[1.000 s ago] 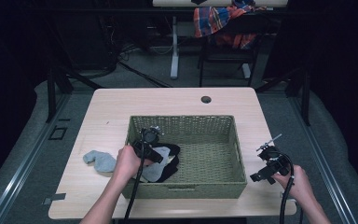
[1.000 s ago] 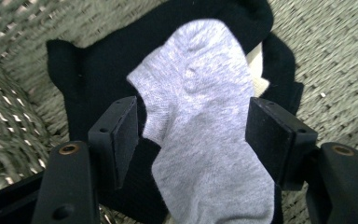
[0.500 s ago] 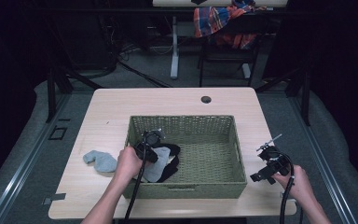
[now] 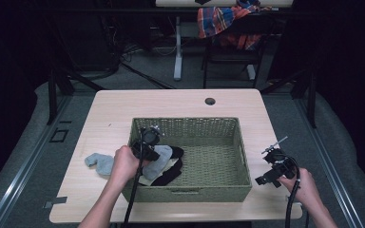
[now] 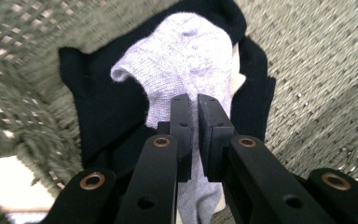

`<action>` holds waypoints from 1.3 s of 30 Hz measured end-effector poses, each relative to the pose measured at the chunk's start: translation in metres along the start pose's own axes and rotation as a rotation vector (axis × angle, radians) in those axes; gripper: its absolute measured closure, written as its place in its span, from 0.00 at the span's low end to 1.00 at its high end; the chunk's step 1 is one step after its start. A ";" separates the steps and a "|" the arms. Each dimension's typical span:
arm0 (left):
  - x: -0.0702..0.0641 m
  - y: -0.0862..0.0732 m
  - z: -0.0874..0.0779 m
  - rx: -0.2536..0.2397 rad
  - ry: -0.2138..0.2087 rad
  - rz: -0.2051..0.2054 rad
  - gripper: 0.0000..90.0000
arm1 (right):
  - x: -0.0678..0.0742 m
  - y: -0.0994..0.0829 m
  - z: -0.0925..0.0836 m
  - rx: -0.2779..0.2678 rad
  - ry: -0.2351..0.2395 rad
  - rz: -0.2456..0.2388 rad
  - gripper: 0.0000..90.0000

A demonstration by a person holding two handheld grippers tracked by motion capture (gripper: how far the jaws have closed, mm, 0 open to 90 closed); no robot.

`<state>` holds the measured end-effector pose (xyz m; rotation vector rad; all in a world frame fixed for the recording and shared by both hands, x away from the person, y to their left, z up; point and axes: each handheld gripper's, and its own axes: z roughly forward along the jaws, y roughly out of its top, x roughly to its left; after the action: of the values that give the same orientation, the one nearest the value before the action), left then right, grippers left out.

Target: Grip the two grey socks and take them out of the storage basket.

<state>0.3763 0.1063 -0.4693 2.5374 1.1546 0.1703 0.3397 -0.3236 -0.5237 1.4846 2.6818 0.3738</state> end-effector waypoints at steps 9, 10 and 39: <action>0.008 -0.002 -0.026 -0.085 0.013 -0.019 0.95 | 0.000 0.000 0.001 0.005 0.003 0.001 0.09; 0.008 -0.002 -0.028 -0.085 0.011 -0.019 0.95 | 0.000 0.000 0.001 0.004 0.004 0.002 0.09; 0.038 -0.023 -0.102 -0.294 0.055 -0.105 0.95 | 0.000 0.000 0.001 0.005 0.005 0.001 0.09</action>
<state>0.3600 0.1748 -0.3839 2.2230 1.1842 0.3583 0.3400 -0.3238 -0.5244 1.4888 2.6877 0.3709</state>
